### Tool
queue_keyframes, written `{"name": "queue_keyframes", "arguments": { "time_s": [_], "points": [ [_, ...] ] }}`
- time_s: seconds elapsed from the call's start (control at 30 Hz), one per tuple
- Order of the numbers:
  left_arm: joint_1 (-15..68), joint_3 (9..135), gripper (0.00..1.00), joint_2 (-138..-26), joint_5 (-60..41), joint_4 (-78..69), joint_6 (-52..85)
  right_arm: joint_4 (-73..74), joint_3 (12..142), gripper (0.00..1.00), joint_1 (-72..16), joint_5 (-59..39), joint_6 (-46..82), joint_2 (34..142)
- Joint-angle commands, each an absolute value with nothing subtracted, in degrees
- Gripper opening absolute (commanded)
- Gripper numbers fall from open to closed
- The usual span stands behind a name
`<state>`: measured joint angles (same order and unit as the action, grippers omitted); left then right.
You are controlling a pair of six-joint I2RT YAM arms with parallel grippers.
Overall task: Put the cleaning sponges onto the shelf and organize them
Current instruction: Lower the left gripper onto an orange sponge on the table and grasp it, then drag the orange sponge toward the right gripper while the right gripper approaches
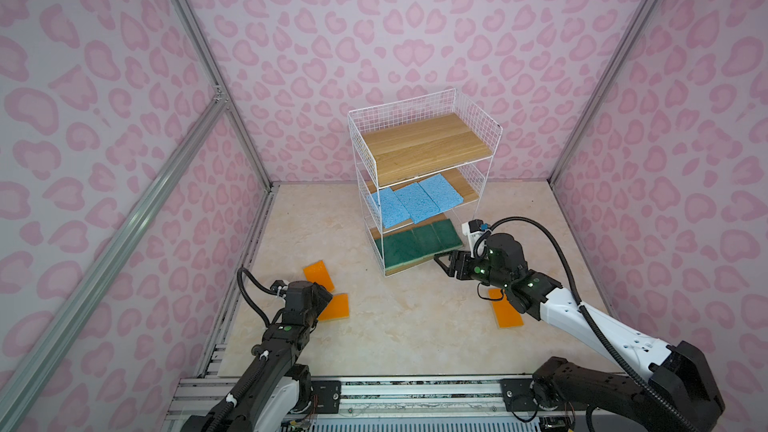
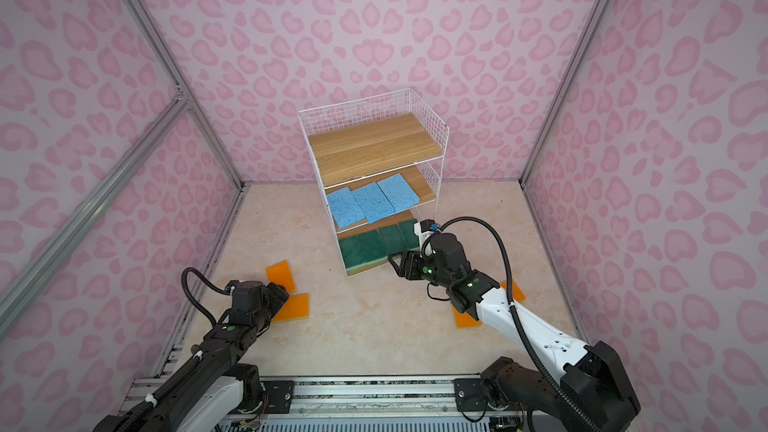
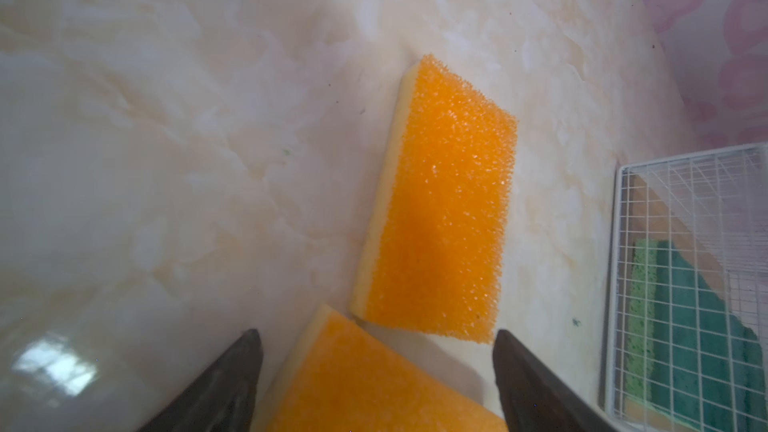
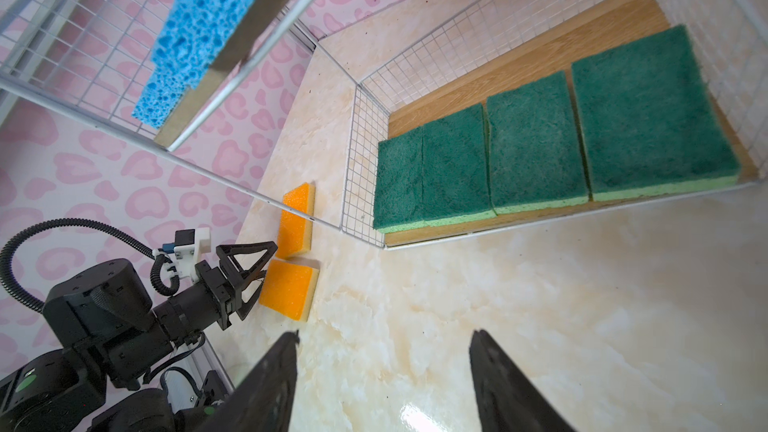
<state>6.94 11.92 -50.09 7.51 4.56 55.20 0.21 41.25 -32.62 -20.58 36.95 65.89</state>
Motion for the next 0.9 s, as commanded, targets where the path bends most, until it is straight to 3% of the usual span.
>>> {"name": "queue_keyframes", "arguments": {
  "time_s": [0.0,0.23,0.47,0.57,0.73,0.87],
  "points": [
    [7.8,12.0,0.86,-52.1,5.1,8.7,57.3,0.9,41.3,0.67,-32.5,-20.6,36.3,66.4],
    [9.5,14.1,0.72,-56.4,5.5,7.2,56.9,0.2,41.9,0.67,-32.1,-20.9,35.9,66.6],
    [9.6,15.0,0.29,-58.6,4.7,5.8,56.3,-0.6,41.6,0.67,-31.4,-21.0,35.5,65.8],
    [9.9,15.7,0.17,-58.8,4.3,5.5,56.0,-0.5,41.2,0.67,-31.1,-20.9,35.6,65.5],
    [10.3,17.1,0.04,-58.6,3.3,6.1,55.0,-0.6,40.6,0.67,-31.0,-21.2,35.5,65.3],
    [10.4,18.5,0.04,-58.3,1.4,6.6,54.0,-0.7,40.1,0.67,-31.0,-21.3,35.4,65.2]
  ]
}}
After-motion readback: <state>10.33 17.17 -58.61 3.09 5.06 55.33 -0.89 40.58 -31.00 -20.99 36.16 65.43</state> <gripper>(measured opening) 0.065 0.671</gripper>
